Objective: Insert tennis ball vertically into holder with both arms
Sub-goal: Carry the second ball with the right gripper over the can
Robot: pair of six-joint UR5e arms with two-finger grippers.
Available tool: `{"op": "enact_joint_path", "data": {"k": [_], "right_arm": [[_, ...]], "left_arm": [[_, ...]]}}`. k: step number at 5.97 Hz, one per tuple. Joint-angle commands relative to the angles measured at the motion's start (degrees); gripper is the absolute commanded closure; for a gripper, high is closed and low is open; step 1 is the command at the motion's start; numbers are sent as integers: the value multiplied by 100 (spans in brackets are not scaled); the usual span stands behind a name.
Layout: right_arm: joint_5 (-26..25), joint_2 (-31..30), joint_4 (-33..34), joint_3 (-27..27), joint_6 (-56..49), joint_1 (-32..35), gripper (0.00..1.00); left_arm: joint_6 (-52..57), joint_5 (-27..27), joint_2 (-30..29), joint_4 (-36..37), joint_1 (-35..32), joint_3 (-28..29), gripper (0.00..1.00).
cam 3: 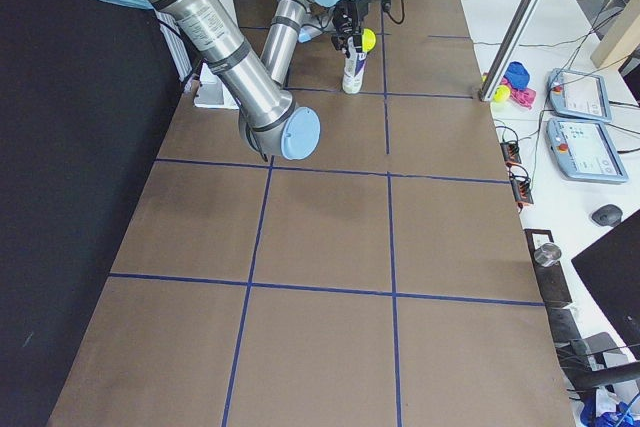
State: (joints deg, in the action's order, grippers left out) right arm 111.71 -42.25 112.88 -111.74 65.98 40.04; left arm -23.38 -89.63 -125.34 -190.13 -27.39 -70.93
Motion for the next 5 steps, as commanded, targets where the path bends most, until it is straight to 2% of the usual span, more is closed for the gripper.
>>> {"op": "enact_joint_path", "data": {"k": [1, 2, 3, 4, 5], "right_arm": [[-131, 742, 50, 624, 450, -294, 99], [-166, 910, 50, 784, 530, -364, 98], [-228, 1181, 33, 1212, 704, -409, 97], [-437, 1219, 7, 1312, 776, -548, 95], [-491, 1202, 6, 1313, 768, -584, 83]], "left_arm": [[-8, -1, -17, 46, 6, 0, 18], [-8, -1, -34, 90, 15, 0, 18], [-8, -1, -52, 90, 15, 0, 18], [-8, -1, -52, 99, 15, 0, 18], [-8, -1, -52, 90, 15, 0, 18]]}}
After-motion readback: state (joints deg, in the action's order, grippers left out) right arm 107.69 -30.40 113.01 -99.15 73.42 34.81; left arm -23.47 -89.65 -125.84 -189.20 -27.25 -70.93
